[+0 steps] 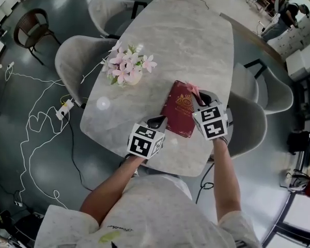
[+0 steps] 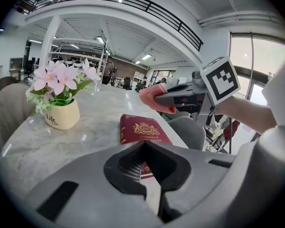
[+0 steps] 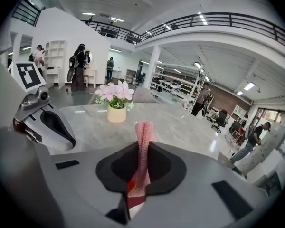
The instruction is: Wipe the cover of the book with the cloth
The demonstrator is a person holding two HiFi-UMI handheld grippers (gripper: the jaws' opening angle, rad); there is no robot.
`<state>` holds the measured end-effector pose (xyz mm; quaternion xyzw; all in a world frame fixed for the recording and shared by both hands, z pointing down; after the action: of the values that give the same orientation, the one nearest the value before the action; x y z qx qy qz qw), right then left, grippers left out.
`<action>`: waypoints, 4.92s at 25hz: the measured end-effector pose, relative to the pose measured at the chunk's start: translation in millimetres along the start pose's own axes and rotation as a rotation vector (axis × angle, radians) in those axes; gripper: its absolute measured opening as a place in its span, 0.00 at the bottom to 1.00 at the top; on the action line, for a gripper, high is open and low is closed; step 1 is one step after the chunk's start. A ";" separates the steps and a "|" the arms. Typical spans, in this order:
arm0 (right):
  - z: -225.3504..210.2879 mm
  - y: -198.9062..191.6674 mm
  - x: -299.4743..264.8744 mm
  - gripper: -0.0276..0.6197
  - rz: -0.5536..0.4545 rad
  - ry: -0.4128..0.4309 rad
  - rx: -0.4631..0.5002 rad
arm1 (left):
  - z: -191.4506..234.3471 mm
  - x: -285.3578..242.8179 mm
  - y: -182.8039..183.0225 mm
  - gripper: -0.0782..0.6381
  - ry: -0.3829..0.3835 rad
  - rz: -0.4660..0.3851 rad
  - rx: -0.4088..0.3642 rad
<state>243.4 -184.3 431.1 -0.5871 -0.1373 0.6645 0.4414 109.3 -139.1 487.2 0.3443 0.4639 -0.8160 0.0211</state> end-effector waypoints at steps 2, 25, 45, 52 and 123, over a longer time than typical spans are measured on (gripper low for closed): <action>-3.1 0.0 -12.1 0.07 0.008 0.015 0.022 | 4.2 -1.4 0.0 0.12 0.019 0.000 0.016; 17.6 -28.0 -87.3 0.07 0.092 0.134 0.074 | 24.5 -8.9 -7.2 0.12 0.102 0.029 0.066; 53.4 -39.5 -61.9 0.07 0.110 0.141 0.062 | 11.9 10.8 -18.2 0.12 0.067 0.028 0.034; 68.5 -43.3 -53.5 0.07 0.112 0.143 0.053 | 8.2 18.7 -23.4 0.12 0.057 0.026 0.023; 126.0 -33.2 34.0 0.07 0.131 0.076 0.119 | -7.1 66.1 -46.3 0.12 -0.064 -0.041 0.011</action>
<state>146.7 -97.6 466.3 -0.5923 -0.0422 0.6762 0.4361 46.5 -88.4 480.7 0.3085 0.4653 -0.8294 0.0174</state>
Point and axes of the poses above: the fingertips, and each gripper's own axes: x backward along the fingers, z to its left, y out of its top, the point moved 3 cm from there along x, backward along the fingers, and after that the axes turned 3 degrees about z, right-handed, at the moved point
